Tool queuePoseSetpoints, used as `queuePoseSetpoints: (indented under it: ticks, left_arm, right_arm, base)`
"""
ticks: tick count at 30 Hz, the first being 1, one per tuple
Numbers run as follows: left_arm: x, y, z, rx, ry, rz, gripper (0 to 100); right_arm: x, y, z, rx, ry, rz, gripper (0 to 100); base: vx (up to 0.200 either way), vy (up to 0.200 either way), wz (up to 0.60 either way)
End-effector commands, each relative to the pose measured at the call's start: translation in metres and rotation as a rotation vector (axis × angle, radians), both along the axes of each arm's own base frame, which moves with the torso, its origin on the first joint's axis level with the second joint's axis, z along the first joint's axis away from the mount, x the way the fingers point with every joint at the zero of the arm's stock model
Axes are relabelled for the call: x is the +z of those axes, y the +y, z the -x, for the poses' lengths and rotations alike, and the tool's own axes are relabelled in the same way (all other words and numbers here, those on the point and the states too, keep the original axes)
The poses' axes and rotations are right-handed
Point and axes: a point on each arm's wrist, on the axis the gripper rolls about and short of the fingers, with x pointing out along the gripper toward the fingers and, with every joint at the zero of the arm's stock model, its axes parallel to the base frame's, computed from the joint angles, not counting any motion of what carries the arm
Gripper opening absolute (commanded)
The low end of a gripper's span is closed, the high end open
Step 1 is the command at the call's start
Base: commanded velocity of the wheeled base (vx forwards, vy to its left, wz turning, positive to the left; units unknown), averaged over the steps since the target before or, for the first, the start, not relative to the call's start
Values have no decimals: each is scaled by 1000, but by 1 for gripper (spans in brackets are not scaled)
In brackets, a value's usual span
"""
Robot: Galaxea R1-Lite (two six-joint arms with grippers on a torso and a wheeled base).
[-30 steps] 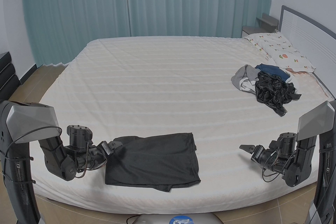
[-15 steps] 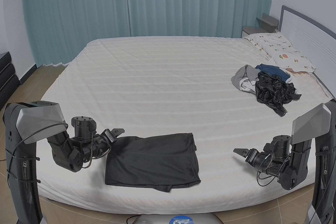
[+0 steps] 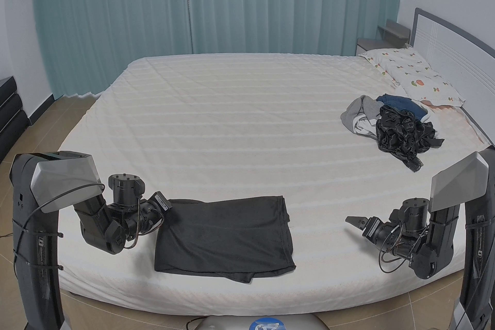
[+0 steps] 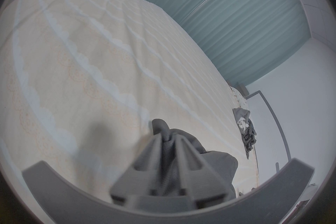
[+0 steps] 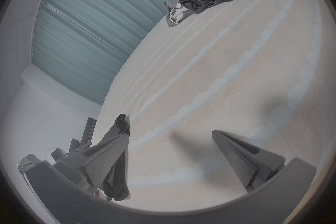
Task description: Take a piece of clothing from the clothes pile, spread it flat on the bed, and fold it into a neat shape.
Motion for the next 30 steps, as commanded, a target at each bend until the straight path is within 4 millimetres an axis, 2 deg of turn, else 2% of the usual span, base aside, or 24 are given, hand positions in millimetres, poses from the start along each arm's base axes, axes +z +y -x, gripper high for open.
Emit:
queuePoseSetpoints:
  ticks: [1, 6, 7, 8, 9, 12, 13, 14, 18, 23, 28, 30]
  left_arm:
    - [-3, 2, 1, 27, 8, -13, 0]
    - [-1, 2, 1, 67, 7, 10, 0]
    - [0, 2, 0, 78, 8, 26, 0]
    - [0, 2, 0, 78, 8, 26, 0]
    - [0, 2, 0, 84, 9, 36, 0]
    - [-1, 2, 1, 82, 14, 37, 0]
    - [-1, 2, 1, 82, 14, 37, 0]
    - [-2, 1, 2, 79, 18, 35, 0]
    - [-2, 0, 2, 75, 20, 38, 0]
    - [-3, 0, 2, 73, 22, 36, 0]
    - [-3, 0, 3, 72, 23, 37, 0]
    - [-3, 0, 2, 73, 23, 36, 0]
  right_arm:
    - [17, 5, -3, 8, -68, -8, 100]
    - [19, 27, -13, 65, -111, -15, 100]
    - [18, 36, -14, 93, -105, -13, 100]
    - [18, 36, -14, 93, -105, -13, 100]
    - [18, 48, -16, 126, -105, -10, 100]
    - [19, 64, -26, 165, -116, -9, 100]
    - [19, 64, -26, 165, -116, -9, 100]
    - [19, 77, -37, 194, -121, -4, 100]
    - [20, 104, -56, 221, -116, 21, 100]
    - [12, 138, -78, 261, -116, 104, 100]
    - [0, 158, -91, 271, -123, 114, 100]
    - [-7, 160, -93, 273, -116, 116, 100]
  base:
    - [0, 0, 0]
    - [0, 0, 0]
    - [0, 0, 0]
    - [0, 0, 0]
    - [0, 0, 0]
    - [0, 0, 0]
    - [0, 0, 0]
    - [0, 0, 0]
    - [0, 0, 0]
    - [0, 0, 0]
    - [0, 0, 0]
    - [0, 0, 0]
